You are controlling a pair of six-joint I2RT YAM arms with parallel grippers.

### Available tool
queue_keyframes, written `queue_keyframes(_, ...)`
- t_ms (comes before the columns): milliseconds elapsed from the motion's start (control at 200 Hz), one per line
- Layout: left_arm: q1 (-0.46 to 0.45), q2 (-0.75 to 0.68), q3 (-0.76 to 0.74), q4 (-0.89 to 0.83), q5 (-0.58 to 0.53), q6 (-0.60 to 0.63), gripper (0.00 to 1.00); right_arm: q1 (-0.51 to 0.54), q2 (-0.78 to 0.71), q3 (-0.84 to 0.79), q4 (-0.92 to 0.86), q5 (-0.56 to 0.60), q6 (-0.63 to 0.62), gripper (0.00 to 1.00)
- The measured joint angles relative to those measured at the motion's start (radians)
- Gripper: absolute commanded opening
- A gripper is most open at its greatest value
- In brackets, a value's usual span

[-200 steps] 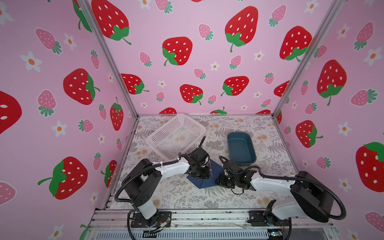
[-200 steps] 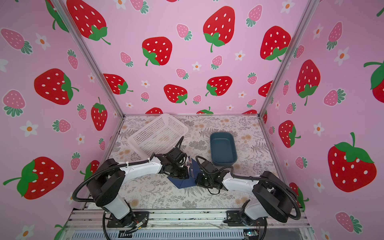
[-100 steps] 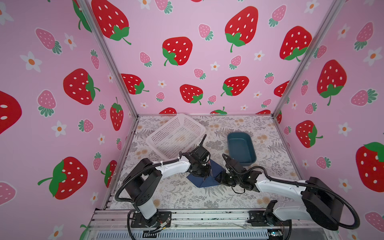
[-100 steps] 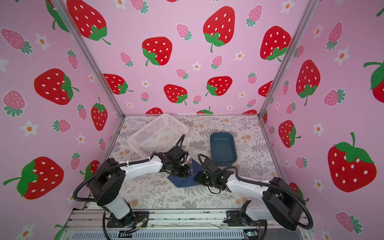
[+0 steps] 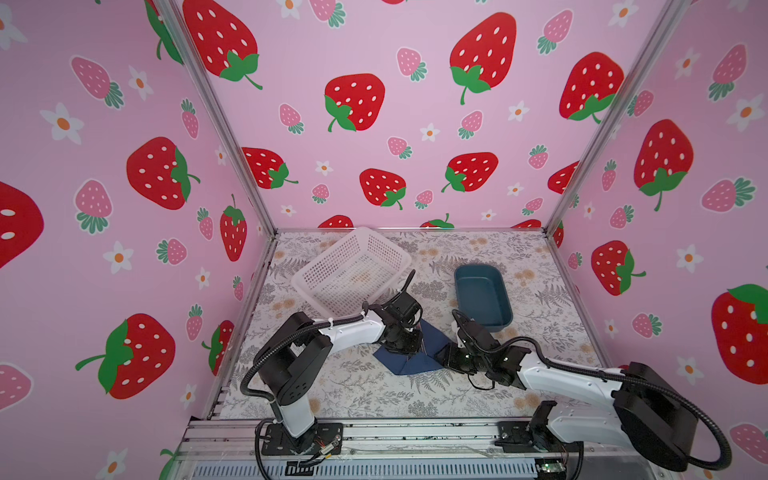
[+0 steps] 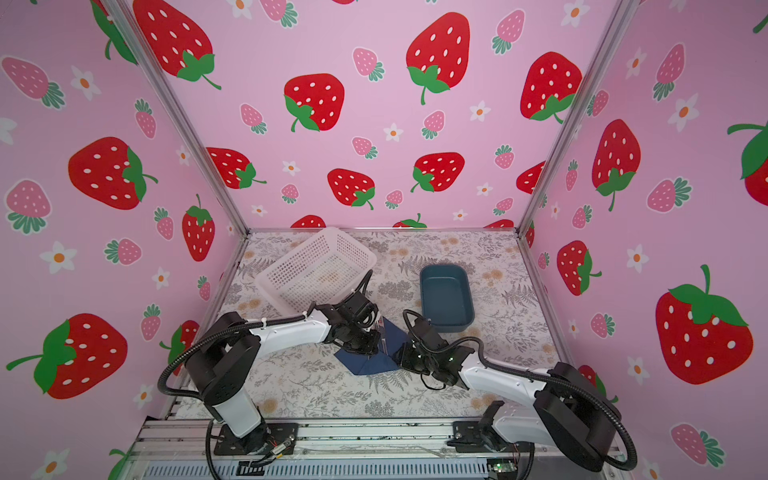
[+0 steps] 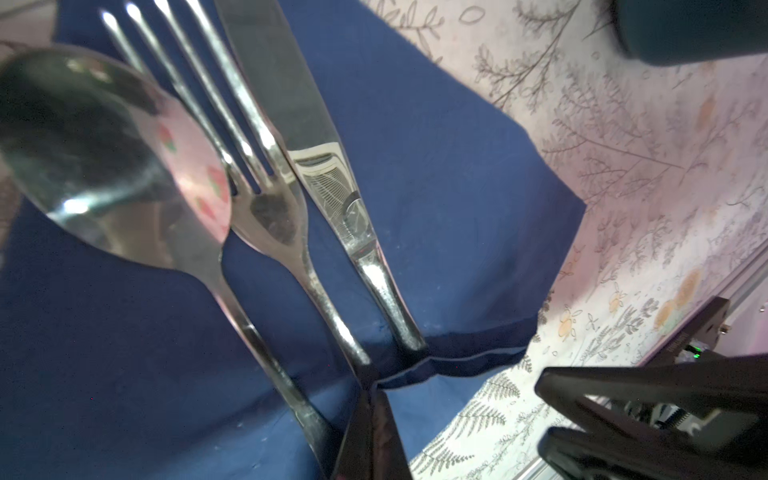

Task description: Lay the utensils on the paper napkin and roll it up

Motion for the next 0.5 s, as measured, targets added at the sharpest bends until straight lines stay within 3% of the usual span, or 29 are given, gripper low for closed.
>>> queue_keyframes(500,0.000,0.000,0.000,-0.004,-0.019,-0.008,0.00,0.000,0.102,0.056,-0.001,-0.074,-0.058,0.24)
